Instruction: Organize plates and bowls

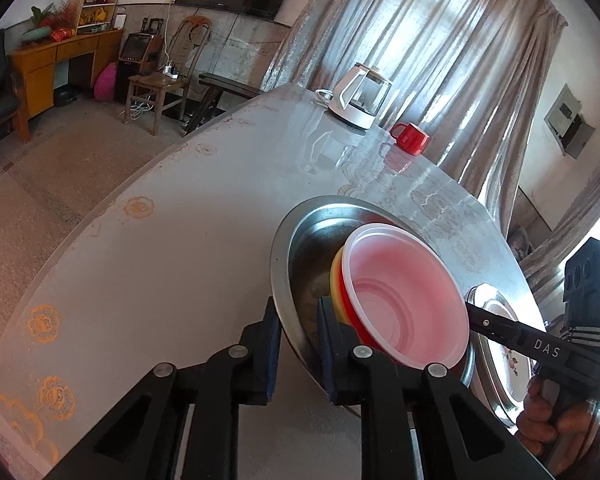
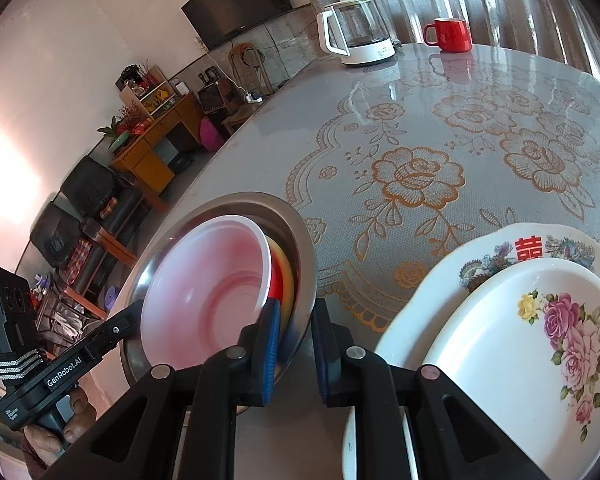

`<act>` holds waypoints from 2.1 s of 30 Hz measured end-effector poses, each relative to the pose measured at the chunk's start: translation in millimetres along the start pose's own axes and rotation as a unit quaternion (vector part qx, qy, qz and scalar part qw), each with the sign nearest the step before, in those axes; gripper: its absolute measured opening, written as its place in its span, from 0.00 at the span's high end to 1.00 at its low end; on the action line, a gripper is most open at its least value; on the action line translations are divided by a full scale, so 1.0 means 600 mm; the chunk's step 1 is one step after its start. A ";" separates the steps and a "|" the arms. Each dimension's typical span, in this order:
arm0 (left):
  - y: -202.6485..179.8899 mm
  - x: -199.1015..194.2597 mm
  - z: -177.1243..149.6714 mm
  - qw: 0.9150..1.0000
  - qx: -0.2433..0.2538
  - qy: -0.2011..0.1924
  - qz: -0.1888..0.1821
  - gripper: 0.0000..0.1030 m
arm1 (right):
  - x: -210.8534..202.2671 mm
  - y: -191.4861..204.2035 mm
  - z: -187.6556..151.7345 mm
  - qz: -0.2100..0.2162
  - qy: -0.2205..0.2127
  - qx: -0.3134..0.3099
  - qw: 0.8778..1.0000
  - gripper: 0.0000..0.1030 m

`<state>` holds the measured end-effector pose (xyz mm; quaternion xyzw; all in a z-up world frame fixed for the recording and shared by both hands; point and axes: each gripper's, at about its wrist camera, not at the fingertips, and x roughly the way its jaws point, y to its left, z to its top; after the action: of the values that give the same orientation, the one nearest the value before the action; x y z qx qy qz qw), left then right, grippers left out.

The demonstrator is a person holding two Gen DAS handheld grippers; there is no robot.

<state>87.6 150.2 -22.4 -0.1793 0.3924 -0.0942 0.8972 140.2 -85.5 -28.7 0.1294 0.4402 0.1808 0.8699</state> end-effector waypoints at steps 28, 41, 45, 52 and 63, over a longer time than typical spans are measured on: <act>-0.027 -0.058 -0.030 0.999 0.030 -0.021 -0.001 0.79 | -0.025 0.004 -0.021 0.014 -0.005 -0.007 1.000 0.85; -0.040 -0.080 -0.033 0.998 0.043 -0.034 -0.003 0.78 | -0.054 0.009 -0.030 0.013 -0.023 -0.012 1.000 0.85; -0.045 -0.088 -0.032 0.998 0.048 -0.039 -0.008 0.78 | -0.063 0.008 -0.030 0.016 -0.029 -0.012 0.999 0.85; -0.059 -0.093 -0.033 0.997 0.059 -0.040 -0.019 0.77 | -0.084 -0.001 -0.035 0.015 -0.040 -0.006 0.999 0.85; -0.095 -0.103 -0.028 0.995 0.081 -0.044 -0.041 0.76 | -0.129 -0.018 -0.038 0.009 -0.069 0.002 0.998 0.85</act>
<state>32.0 112.9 30.9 -0.1257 0.3361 -0.1551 0.9204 81.3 -126.7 9.5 0.1466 0.3786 0.1783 0.8963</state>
